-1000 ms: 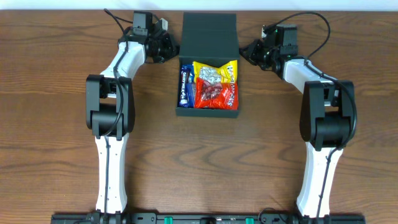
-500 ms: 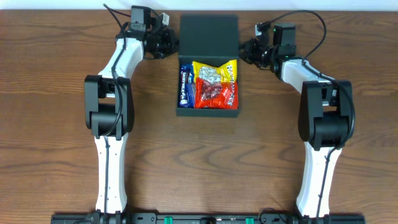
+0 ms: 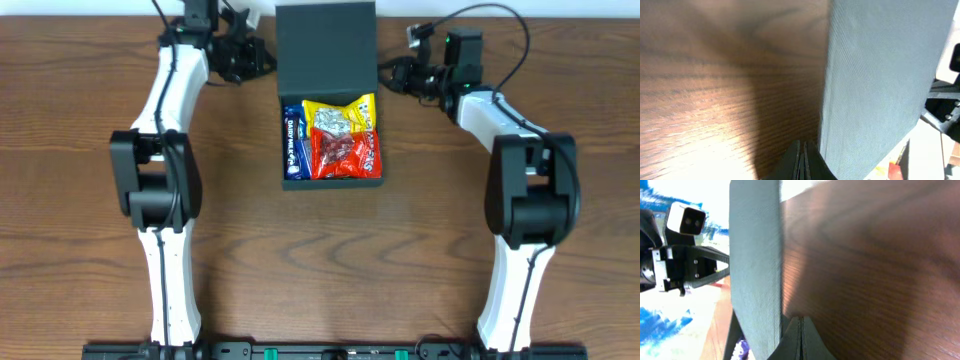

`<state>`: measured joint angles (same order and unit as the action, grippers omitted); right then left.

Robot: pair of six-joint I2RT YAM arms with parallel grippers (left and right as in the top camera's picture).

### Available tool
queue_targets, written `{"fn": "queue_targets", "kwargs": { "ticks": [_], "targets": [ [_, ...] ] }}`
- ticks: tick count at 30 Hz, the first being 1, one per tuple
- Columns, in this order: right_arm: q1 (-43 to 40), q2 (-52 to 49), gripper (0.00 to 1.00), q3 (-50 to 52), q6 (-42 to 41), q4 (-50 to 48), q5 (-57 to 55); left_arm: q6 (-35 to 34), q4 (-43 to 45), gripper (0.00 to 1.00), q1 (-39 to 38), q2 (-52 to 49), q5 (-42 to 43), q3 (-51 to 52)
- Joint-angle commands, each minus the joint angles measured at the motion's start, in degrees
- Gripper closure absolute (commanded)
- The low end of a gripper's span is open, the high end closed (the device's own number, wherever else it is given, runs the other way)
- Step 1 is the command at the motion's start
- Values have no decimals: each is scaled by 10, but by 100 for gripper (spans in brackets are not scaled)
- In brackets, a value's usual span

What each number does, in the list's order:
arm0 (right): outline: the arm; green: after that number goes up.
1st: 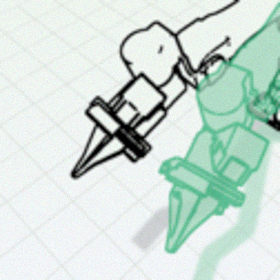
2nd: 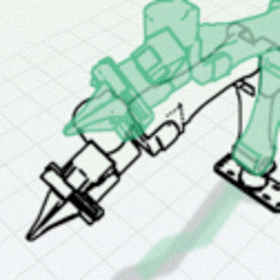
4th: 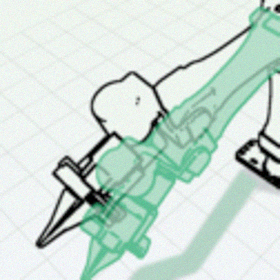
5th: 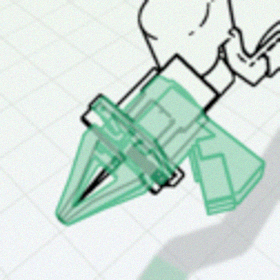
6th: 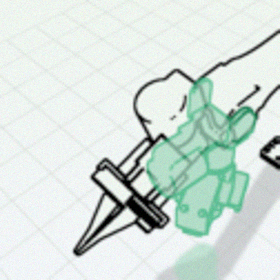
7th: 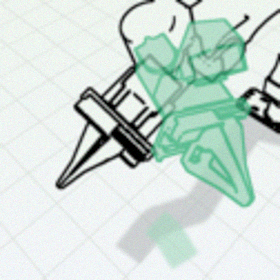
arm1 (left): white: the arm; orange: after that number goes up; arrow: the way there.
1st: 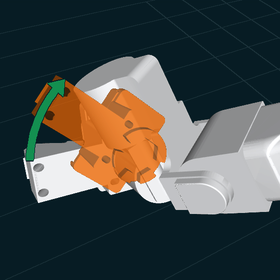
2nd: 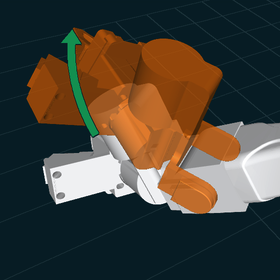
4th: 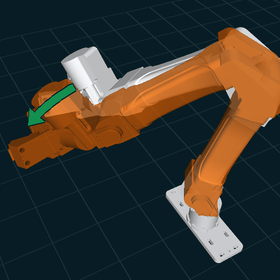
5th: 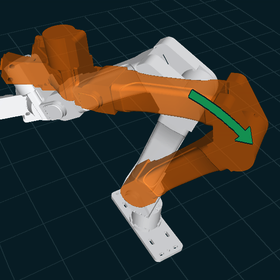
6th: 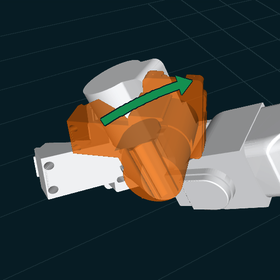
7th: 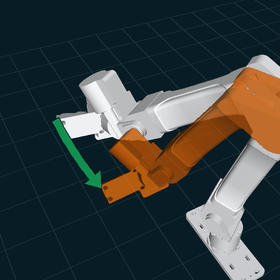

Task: Pack container

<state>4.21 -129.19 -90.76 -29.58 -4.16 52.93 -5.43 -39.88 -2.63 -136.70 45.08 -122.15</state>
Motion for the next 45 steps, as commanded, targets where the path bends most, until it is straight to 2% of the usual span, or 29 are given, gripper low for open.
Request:
{"fn": "queue_targets", "kwargs": {
  "ticks": [1, 6, 10, 17, 21, 28, 34, 45],
  "targets": [
    [4, 70, 99, -17, 58, 16, 43, 47, -3, 94, -3, 56, 19, -19],
    [4, 100, 99, -17, 127, 84, 43, 68, -7, 94, -3, 87, 19, -19],
    [4, 111, 99, -17, 148, 119, 43, 72, -11, 94, -3, 106, 19, -19],
    [4, 134, 99, -17, 183, 170, 22, 120, -55, 94, -3, 132, -3, -19],
    [4, 160, 99, -17, 214, 219, -33, 144, -98, 94, -3, 143, -30, -19],
    [3, 232, 99, -17, 273, 306, -140, 147, -185, 94, -3, 169, -50, -19],
    [4, 306, 99, -17, 323, 309, -145, 147, -254, 94, -5, 239, -103, -19],
    [4, 430, 99, -17, 323, 357, -146, 175, -376, 94, -8, 381, -113, -19]
  ]
}}
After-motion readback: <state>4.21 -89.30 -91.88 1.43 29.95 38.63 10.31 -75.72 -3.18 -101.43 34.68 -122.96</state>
